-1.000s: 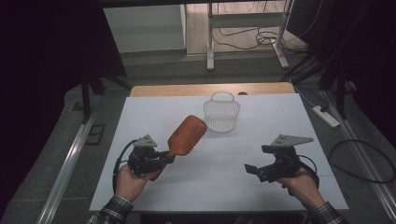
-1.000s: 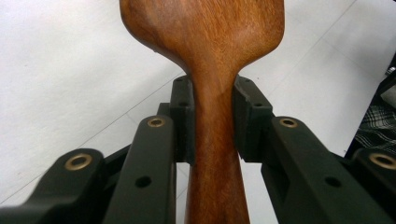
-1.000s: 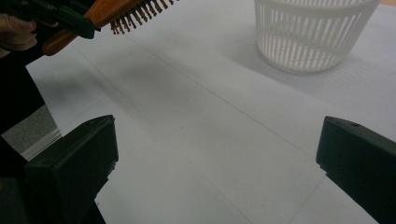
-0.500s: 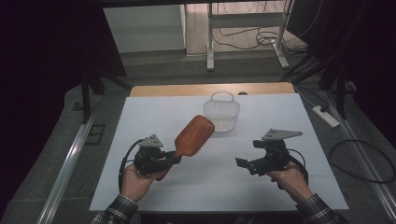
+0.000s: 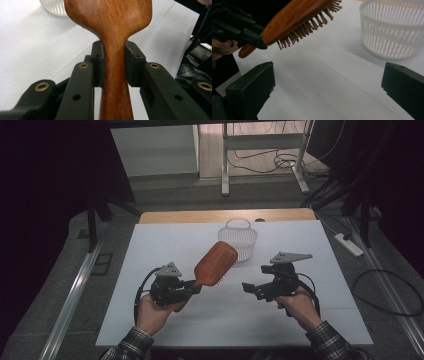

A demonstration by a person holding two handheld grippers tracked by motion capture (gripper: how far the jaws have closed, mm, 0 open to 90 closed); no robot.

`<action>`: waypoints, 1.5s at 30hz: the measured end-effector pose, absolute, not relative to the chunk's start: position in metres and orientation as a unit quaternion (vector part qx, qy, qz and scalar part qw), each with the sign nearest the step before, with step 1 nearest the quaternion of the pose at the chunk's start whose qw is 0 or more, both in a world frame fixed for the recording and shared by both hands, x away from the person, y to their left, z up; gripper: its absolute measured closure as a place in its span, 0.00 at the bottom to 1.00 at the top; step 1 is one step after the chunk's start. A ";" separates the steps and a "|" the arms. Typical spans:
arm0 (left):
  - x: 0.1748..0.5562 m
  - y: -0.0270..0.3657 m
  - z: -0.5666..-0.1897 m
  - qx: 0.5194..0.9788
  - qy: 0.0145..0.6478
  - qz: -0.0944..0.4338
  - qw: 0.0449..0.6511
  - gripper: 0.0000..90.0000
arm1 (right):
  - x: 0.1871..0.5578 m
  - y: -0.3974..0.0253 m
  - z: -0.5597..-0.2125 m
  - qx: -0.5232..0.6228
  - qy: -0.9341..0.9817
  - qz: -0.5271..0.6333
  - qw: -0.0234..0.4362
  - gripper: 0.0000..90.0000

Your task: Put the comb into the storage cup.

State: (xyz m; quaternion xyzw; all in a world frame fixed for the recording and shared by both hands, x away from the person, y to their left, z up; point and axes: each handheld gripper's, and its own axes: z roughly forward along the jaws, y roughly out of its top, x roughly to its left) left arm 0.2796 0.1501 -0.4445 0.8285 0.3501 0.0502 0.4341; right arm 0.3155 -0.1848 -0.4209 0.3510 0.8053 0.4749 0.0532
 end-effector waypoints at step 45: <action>0.282 0.111 -0.437 0.816 0.330 0.057 0.472 0.80 | 0.353 -0.132 -0.411 0.384 0.775 0.501 -0.008 0.08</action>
